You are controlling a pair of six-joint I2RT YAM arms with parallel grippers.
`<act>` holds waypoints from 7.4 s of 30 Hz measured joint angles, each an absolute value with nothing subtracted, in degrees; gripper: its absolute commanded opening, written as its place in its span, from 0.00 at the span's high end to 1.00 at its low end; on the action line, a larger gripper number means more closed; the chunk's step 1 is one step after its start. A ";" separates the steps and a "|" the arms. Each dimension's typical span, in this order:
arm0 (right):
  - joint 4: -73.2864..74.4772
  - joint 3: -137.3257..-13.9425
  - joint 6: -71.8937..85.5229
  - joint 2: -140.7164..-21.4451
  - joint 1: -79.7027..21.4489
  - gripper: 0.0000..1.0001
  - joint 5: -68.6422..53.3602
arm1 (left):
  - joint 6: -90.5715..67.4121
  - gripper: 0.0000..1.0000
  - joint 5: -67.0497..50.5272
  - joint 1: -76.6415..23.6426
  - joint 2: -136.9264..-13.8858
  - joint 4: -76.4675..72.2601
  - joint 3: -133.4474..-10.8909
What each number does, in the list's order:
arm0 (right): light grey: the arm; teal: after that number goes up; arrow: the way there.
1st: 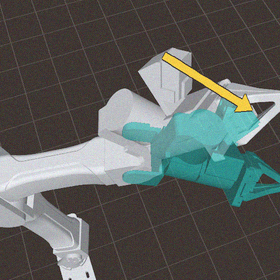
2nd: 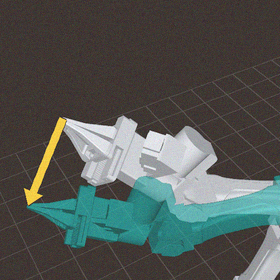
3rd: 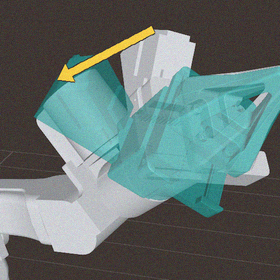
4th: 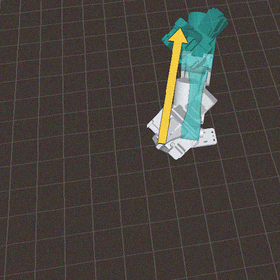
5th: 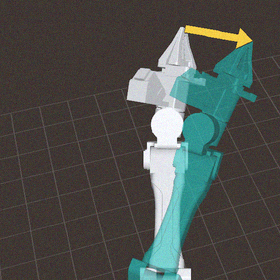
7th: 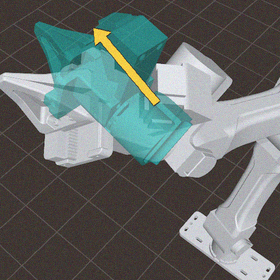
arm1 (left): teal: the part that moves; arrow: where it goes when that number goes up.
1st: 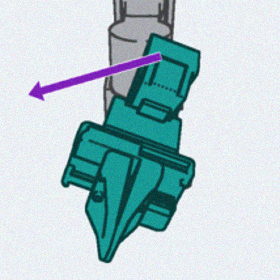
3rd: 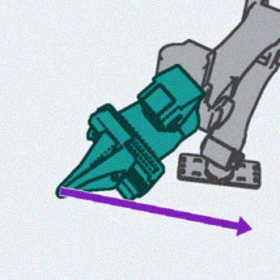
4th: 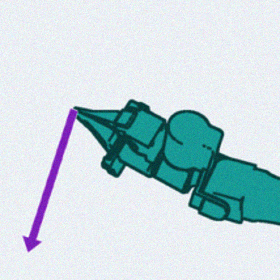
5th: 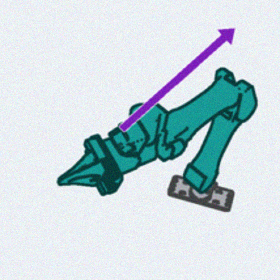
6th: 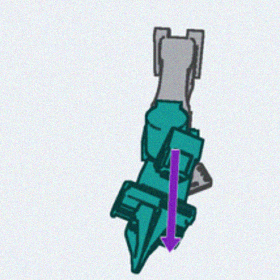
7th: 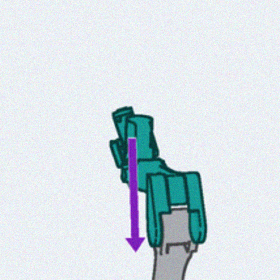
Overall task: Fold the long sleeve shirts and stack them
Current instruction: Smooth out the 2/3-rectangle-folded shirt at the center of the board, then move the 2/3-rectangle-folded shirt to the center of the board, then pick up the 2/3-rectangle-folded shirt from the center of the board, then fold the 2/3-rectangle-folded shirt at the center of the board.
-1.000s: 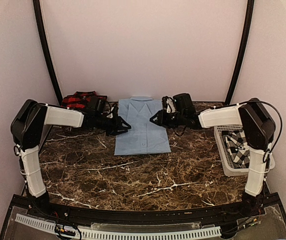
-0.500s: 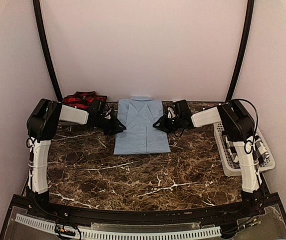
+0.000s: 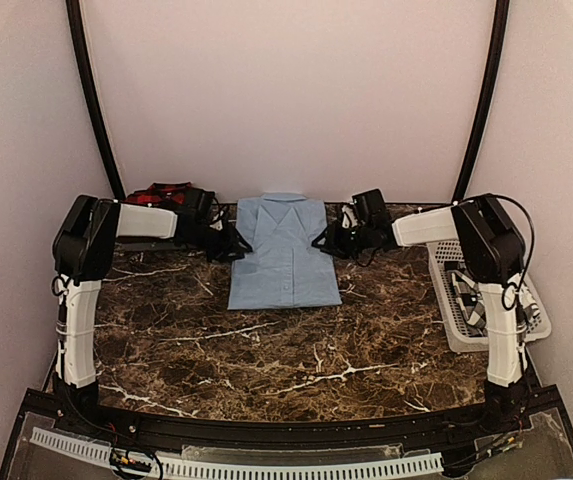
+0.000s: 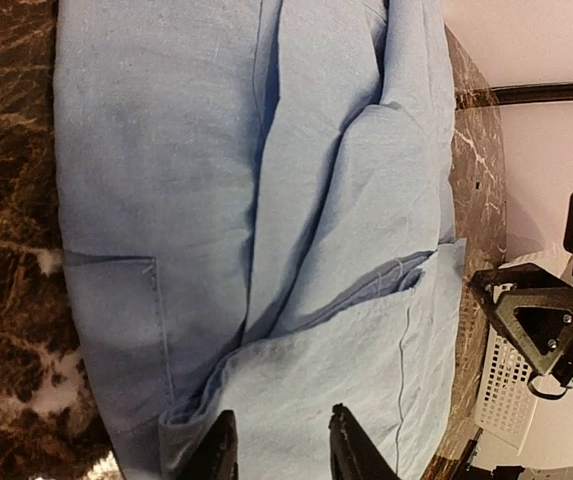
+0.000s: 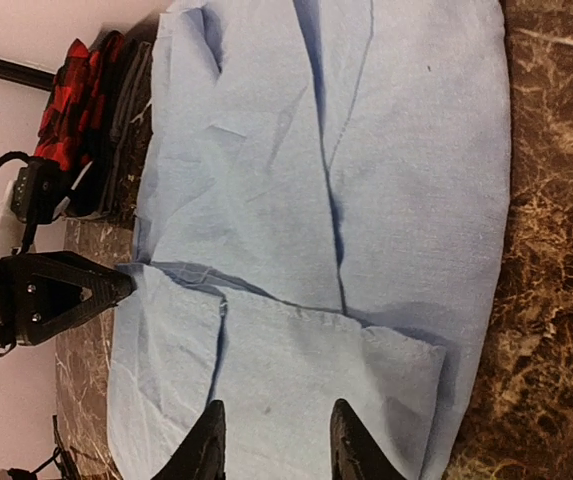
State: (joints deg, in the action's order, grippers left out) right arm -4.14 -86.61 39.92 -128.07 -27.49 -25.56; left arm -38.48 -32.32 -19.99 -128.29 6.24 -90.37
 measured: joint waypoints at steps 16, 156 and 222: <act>-2.52 -73.47 35.94 -108.36 -35.77 0.65 -21.71 | -39.44 0.70 -34.41 -23.57 -105.01 4.95 -69.06; -8.38 -24.95 48.95 -79.77 -57.10 0.70 -5.28 | -49.54 1.00 -18.31 -43.94 -74.24 9.02 -29.43; 15.97 -52.88 47.22 -73.63 -54.43 1.00 1.89 | -47.90 1.00 -9.56 -44.18 -71.72 28.91 -56.60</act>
